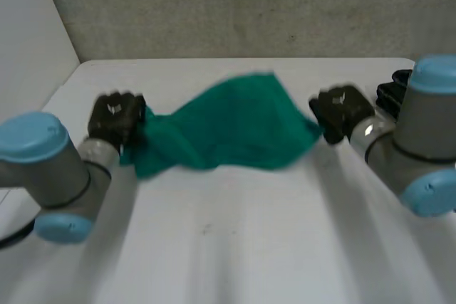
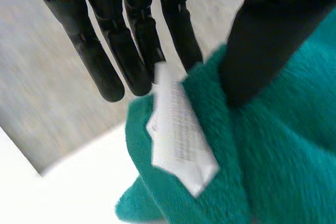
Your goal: Fold the laundry.
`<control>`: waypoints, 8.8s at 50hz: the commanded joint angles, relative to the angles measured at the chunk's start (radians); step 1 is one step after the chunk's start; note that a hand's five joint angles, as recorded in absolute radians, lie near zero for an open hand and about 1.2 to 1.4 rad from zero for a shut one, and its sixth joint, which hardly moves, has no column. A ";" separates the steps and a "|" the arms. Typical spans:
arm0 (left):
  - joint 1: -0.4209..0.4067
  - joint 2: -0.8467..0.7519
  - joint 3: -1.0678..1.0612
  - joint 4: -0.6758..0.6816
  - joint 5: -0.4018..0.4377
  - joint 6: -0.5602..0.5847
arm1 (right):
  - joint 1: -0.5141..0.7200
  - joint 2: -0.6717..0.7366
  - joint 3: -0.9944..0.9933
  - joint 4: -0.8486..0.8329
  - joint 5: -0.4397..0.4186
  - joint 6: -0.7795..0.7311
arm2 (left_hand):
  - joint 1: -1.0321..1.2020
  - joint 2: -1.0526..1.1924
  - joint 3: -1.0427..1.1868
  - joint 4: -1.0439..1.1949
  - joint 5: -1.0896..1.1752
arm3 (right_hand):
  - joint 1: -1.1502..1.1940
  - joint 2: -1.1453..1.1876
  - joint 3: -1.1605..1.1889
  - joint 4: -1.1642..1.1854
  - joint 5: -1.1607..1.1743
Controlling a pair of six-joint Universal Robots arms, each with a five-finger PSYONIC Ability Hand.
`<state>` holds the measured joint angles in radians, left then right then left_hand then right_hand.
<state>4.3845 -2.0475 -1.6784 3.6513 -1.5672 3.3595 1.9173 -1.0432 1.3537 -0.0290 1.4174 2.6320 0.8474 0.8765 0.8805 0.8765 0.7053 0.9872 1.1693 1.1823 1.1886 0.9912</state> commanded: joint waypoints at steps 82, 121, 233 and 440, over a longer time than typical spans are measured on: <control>0.228 0.650 0.255 -0.721 0.208 0.126 | -0.250 -0.457 -0.321 0.610 -0.146 -0.191 | 0.549 0.520 0.516 0.520 0.516 | 0.409 0.227 0.214 0.208 0.231; 0.121 -0.010 0.845 0.049 0.024 0.094 | -0.092 0.138 -0.984 -0.120 0.153 0.006 | 0.549 0.520 0.516 0.520 0.516 | 0.409 0.227 0.214 0.208 0.231; 0.082 0.059 0.023 -0.158 -0.011 0.344 | -0.176 -0.028 -0.039 0.139 0.009 -0.029 | -0.673 -0.702 -0.706 -0.702 -0.705 | -0.809 -0.991 -1.004 -1.010 -0.987; -0.433 -0.177 0.279 -0.487 -0.217 -0.034 | 0.077 0.140 -0.016 0.166 -0.101 0.142 | -0.673 -0.702 -0.706 -0.702 -0.705 | -0.813 -0.995 -1.008 -1.014 -0.991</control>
<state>3.9499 -2.2232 -1.3963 3.1674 -1.7943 3.3127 1.9837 -0.9020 1.3305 0.1377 1.2832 2.8714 0.1929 0.2021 0.2085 0.2045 0.0479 0.2000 0.2198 0.2125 0.2331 0.0664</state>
